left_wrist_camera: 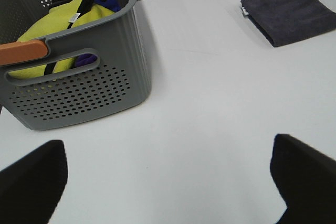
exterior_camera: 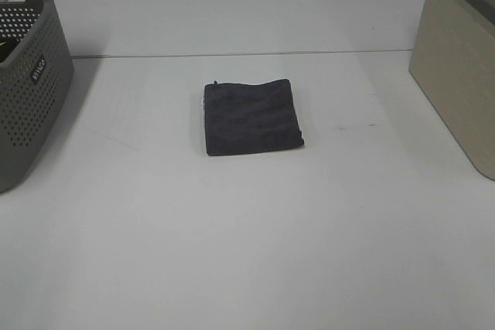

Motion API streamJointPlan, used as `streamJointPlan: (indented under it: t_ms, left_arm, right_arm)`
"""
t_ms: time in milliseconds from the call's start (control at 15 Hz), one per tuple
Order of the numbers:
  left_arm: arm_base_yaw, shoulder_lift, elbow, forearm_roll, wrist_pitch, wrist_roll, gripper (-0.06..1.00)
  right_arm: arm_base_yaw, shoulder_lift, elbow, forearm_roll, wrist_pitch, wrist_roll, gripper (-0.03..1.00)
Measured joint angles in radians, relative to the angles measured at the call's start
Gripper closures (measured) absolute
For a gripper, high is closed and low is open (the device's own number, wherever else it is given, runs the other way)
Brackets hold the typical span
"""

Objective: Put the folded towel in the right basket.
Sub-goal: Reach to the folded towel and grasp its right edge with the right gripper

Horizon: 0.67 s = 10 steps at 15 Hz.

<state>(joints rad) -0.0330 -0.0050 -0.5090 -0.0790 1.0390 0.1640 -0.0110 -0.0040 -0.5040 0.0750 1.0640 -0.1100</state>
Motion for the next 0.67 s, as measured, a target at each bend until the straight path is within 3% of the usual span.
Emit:
streamJointPlan:
  t_ms: [667]
  left_arm:
    - [0.0, 0.0, 0.0, 0.0, 0.0, 0.0, -0.04]
  right_arm:
    - [0.0, 0.0, 0.0, 0.0, 0.0, 0.0, 0.09]
